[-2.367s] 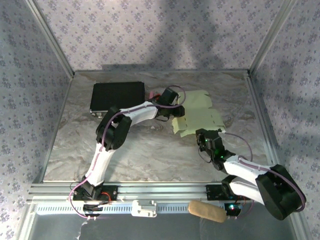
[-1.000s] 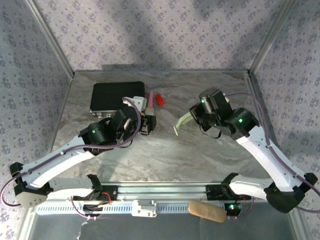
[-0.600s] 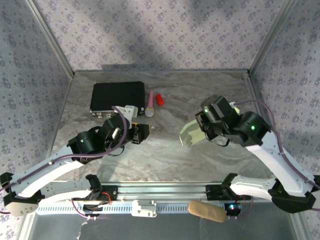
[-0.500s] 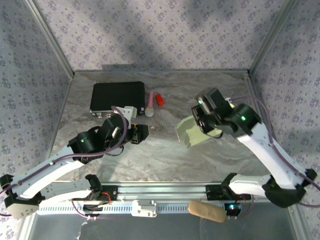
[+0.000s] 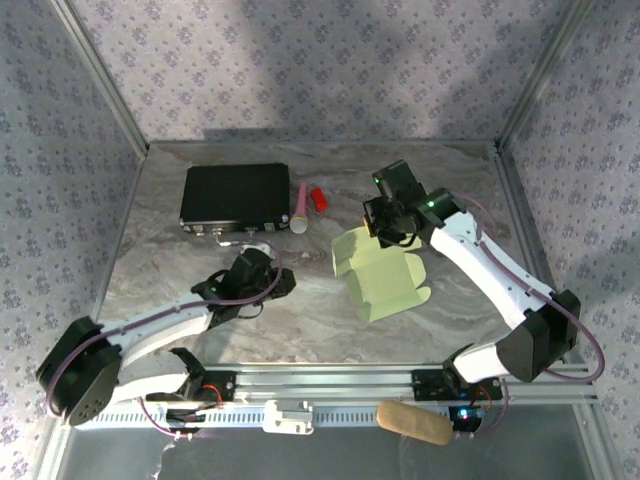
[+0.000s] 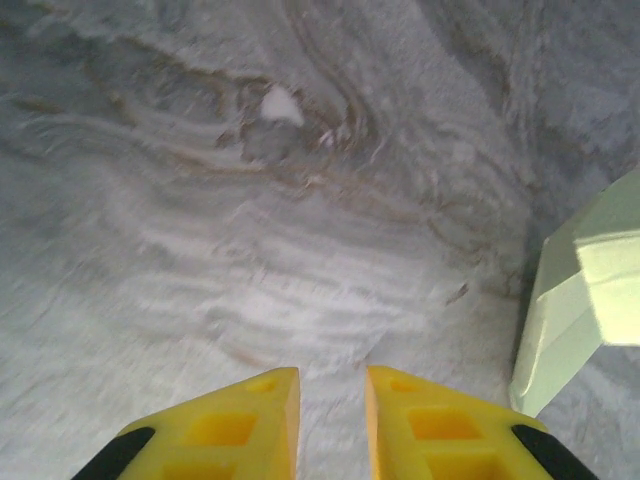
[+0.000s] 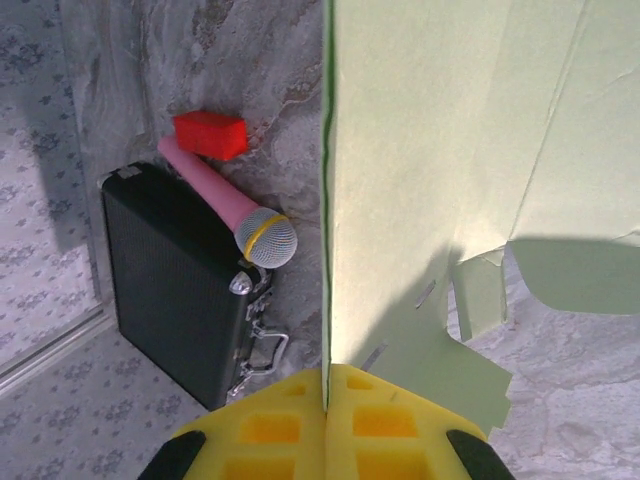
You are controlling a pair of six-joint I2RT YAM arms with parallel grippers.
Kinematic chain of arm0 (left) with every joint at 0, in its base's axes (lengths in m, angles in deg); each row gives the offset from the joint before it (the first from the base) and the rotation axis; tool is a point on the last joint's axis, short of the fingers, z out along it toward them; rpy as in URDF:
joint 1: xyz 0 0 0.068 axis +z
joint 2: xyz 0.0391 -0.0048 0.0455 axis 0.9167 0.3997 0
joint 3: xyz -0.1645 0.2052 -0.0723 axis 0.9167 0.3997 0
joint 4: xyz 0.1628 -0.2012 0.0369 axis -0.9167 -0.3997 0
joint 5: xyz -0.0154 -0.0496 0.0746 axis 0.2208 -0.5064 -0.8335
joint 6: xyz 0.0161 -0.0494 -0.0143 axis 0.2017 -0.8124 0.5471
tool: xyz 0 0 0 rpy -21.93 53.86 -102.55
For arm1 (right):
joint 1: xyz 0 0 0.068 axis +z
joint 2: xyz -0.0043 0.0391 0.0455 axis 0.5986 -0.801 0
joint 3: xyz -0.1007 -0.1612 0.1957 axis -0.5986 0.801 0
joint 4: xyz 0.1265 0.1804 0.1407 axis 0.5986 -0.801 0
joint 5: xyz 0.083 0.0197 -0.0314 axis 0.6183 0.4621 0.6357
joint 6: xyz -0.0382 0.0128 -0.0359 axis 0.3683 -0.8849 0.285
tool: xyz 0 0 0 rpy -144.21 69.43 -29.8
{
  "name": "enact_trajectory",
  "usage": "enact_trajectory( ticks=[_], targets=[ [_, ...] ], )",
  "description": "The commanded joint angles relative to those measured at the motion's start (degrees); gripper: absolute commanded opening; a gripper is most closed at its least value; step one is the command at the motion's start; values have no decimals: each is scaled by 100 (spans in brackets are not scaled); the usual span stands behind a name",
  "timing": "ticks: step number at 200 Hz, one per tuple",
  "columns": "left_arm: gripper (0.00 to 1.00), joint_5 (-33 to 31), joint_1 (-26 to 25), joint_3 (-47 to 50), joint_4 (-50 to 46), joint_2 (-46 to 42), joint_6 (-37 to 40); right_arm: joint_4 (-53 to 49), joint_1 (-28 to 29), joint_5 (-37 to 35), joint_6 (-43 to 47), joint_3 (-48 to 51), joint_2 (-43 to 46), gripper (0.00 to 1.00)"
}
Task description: Fold the paper box
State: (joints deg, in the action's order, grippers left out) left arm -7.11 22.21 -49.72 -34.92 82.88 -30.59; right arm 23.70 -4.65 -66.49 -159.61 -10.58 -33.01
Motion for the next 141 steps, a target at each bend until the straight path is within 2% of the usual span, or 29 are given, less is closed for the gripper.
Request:
enact_trajectory(
  ticks=[1, 16, 30, 47, 83, 112, 141],
  targets=[
    [25, 168, 45, -230, 1455, 392, -95, 734, -152, 328, 379, 412, 120, 0],
    [26, 158, 46, -389, 1289, 535, -64, 1220, -284, 498, 772, 796, 166, 0],
    [26, 72, 46, -406, 1171, 465, -46, 2082, -394, 759, 985, 1342, 226, 0],
    [30, -5, 21, -440, 950, 228, 3, 2433, -448, 883, 1090, 1605, 255, 0],
    [37, -6, -149, -1243, 14, -190, 386, 2336, -416, 956, 1142, 1629, 187, 0],
    [41, 537, -255, -2379, -996, 397, 746, 2302, -328, 966, 1052, 1572, 163, 0],
    [48, 616, -338, -2820, -1216, 823, 790, 2268, -235, 923, 985, 1529, 269, 0]
  ],
)
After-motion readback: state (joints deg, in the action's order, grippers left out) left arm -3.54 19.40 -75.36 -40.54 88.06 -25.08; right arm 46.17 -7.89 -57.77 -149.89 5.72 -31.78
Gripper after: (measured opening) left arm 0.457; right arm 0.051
